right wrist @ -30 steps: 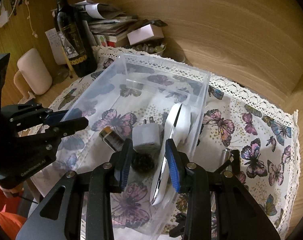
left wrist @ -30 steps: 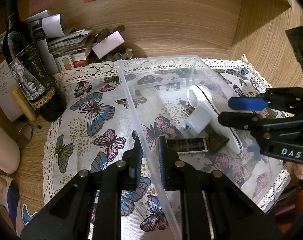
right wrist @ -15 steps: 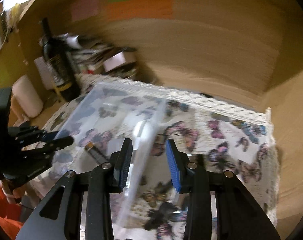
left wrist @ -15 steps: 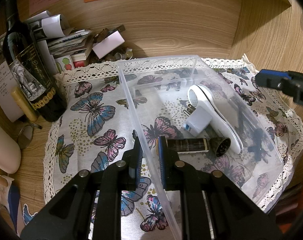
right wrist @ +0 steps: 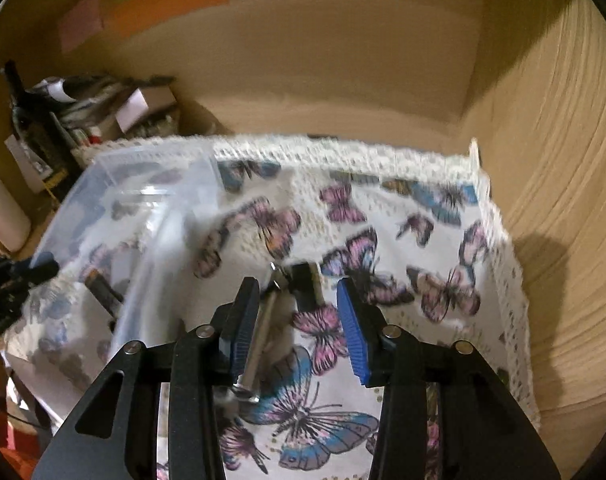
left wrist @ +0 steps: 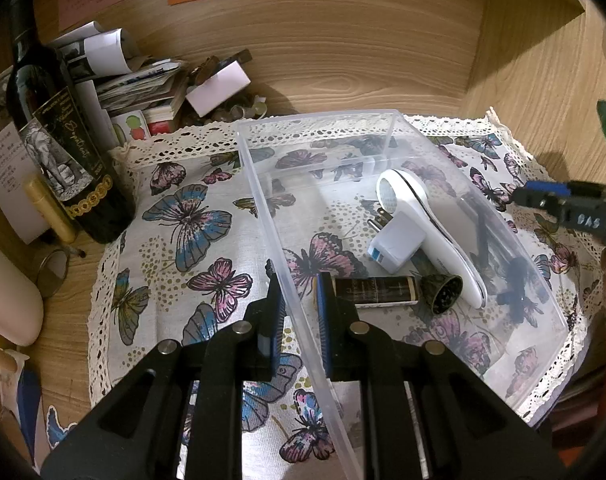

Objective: Organize rigid objects
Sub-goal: 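Move the right tool back to the pile and grasp a slim black piece, then carry the slim black piece over the box with the right tool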

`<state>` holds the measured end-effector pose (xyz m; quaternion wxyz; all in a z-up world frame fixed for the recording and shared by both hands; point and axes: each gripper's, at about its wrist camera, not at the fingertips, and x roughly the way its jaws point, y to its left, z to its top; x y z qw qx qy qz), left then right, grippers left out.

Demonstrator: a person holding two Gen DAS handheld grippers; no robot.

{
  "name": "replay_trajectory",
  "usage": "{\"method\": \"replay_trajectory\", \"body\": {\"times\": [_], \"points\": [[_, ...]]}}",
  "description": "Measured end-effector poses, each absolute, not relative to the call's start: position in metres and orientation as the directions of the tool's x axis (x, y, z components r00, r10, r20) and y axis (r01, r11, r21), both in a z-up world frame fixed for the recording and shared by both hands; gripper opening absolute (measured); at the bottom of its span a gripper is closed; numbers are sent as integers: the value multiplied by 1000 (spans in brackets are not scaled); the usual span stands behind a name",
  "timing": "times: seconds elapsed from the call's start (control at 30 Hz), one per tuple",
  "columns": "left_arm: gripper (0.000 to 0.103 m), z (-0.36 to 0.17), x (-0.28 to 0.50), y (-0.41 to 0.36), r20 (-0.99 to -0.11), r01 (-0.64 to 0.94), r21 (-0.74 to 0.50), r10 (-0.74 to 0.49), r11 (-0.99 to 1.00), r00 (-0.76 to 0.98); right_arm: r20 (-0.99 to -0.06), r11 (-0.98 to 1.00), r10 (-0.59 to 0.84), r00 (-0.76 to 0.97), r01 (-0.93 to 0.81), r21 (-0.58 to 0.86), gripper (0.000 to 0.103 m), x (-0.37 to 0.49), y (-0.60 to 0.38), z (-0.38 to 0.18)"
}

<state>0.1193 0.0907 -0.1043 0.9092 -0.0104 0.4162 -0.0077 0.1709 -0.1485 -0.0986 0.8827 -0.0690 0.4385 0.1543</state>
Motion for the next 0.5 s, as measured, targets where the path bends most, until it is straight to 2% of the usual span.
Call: {"method": "replay_trajectory", "body": {"times": [0.5], "points": [[14, -104, 120, 93, -759, 3, -31, -26, 1000, 651, -860, 938, 169, 482, -346, -10, 37, 208, -140, -147]]}}
